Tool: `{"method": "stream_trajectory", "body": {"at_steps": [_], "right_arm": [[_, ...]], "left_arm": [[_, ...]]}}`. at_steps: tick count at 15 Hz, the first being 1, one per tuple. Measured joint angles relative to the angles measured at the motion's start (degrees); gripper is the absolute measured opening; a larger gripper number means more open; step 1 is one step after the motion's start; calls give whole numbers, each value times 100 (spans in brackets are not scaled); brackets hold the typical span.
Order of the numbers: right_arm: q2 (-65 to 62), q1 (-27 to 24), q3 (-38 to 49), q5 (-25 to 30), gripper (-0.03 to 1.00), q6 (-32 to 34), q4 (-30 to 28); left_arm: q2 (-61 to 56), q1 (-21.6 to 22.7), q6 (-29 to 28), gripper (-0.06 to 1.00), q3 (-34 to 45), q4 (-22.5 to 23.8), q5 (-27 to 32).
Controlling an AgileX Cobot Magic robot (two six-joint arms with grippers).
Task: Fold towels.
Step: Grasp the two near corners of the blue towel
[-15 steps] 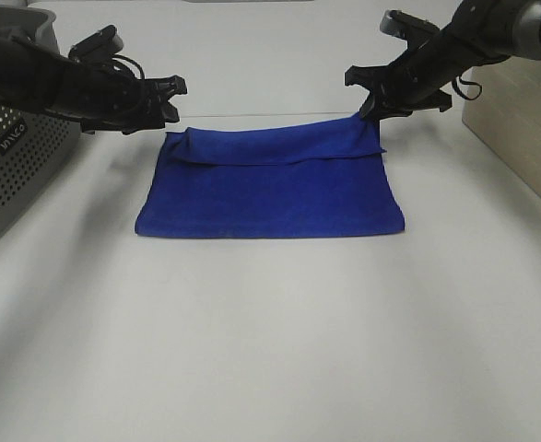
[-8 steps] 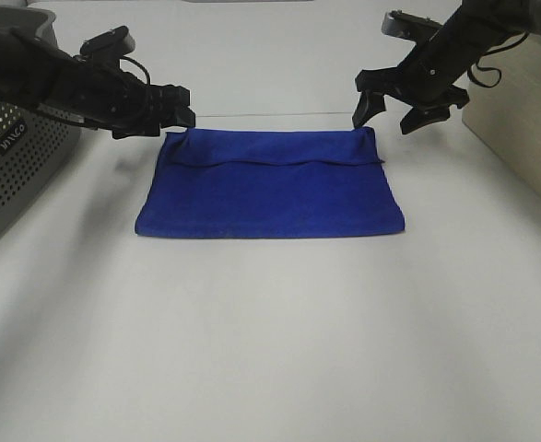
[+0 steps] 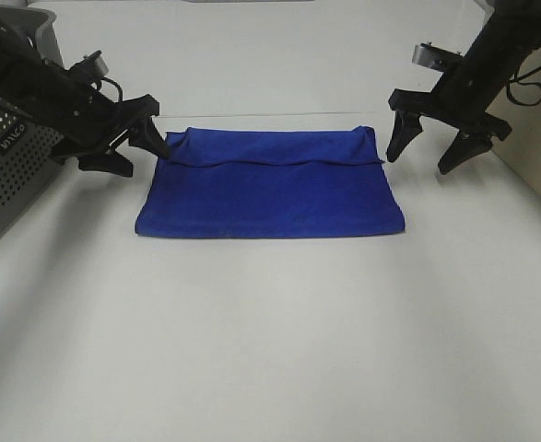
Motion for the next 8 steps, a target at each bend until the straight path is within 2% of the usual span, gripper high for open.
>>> {"method": "stream_trajectory", "body": {"at_steps": [1,3,6,8], "right_arm": [[0,0,441,40,76,-74,166],[0,0,722,6,75,-143,275],[-258,-6,1450,-384,74,-584,945],[-327,0,1679,-521,74,-791,1163]], "left_arm": [[17,-17,-189,63,23,309,338],[-11,-63,-195,63,126,361,332],[-46,-172,-206,63,642,361,286],[-126,-241,-212,63,894,241,23]]}}
